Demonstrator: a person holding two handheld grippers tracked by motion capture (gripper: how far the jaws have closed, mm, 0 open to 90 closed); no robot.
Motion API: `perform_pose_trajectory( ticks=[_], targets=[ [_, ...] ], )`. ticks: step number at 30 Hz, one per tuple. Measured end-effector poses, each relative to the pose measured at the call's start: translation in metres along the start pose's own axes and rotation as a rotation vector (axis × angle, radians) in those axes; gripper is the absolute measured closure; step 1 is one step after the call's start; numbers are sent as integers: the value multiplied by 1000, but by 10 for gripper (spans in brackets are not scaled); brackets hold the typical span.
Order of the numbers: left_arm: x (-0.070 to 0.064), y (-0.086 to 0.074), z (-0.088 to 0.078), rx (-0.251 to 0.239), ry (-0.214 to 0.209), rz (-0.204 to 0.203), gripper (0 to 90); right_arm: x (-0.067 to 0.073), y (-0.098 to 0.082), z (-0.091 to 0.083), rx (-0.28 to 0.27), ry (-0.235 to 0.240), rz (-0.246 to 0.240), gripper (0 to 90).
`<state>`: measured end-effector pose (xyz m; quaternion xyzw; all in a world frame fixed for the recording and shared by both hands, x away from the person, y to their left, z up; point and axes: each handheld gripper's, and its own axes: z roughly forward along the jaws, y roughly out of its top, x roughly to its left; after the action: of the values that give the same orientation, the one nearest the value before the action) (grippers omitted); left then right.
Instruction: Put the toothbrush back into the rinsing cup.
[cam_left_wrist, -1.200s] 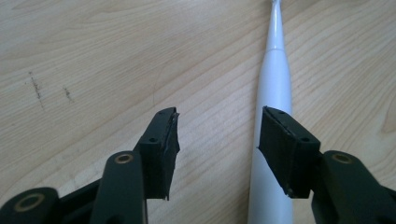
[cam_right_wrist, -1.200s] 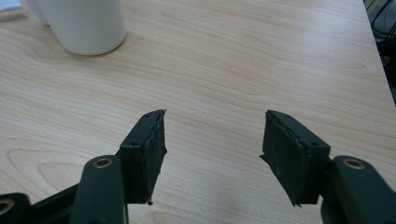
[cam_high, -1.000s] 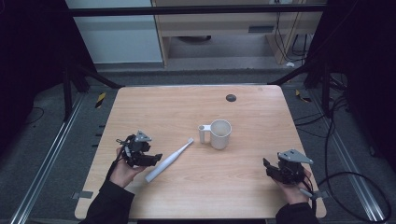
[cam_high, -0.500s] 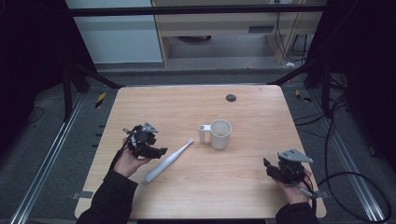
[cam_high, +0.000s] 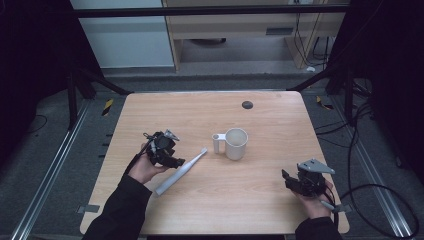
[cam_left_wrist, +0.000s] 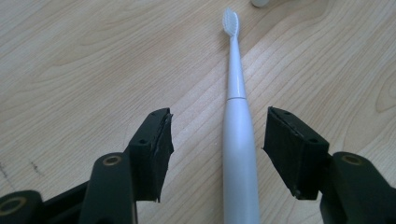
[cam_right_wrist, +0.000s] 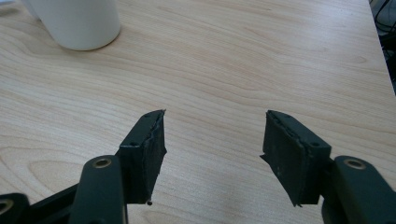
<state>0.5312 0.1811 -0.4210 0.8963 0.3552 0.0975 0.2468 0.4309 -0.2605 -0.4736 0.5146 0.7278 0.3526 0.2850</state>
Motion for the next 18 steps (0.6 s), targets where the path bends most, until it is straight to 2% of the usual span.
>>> perform_pose_trajectory(
  ticks=[10,18],
  targets=[
    [-3,8,17,81,-10,39,443,0,0,2,6,5,-4,392],
    [-4,10,28,127,-27,44,457,0,0,2,9,9,2,392]
  ],
)
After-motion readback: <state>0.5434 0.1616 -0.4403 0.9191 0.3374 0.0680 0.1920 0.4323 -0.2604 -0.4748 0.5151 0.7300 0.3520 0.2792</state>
